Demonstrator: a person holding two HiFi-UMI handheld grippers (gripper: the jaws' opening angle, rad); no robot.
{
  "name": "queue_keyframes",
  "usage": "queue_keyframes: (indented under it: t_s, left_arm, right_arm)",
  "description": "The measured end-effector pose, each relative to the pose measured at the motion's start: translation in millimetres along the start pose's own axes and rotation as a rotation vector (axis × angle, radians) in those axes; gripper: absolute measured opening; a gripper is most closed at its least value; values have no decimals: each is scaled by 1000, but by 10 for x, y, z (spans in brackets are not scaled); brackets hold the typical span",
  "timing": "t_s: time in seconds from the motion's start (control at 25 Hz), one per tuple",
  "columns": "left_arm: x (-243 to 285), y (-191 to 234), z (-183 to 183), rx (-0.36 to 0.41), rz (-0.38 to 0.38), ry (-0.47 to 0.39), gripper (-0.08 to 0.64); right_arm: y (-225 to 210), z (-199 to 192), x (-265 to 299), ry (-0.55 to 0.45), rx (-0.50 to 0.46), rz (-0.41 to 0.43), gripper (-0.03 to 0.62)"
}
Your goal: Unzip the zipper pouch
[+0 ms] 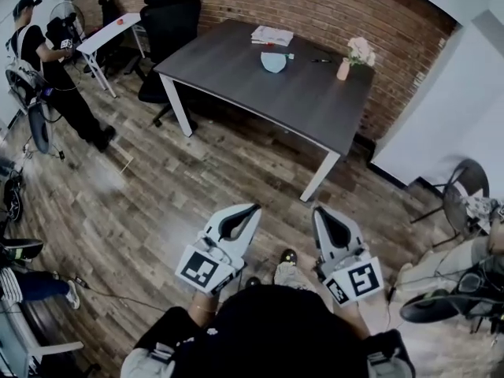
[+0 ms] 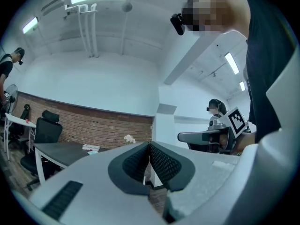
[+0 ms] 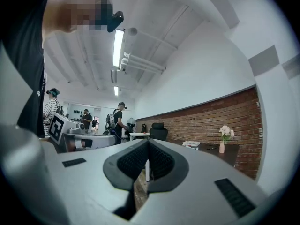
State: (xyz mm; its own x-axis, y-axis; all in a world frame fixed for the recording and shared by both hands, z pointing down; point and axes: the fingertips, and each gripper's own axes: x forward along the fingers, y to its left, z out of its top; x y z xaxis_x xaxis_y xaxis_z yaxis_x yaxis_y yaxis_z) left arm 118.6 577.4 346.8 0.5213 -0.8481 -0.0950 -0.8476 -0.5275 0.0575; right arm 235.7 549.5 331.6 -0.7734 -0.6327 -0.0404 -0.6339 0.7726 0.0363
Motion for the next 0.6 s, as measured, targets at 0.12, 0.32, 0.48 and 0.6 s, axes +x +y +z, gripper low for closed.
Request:
queue_keyframes:
  t_s: [0.12, 0.32, 0.48, 0.6]
  left_arm:
    - [100, -8, -44, -4, -8, 24, 5]
    - [361, 68, -45, 14, 6, 36, 5]
    - [667, 91, -56, 40, -5, 58, 5]
    - [937, 84, -44, 64, -23, 68, 5]
  right_arm:
    - [-137, -46, 17, 9, 15, -13, -1]
    - [-357, -2, 162, -19, 16, 12, -1]
    - [-650, -44, 248, -31, 39, 8, 0]
    - [-901, -96, 277, -19, 49, -21, 0]
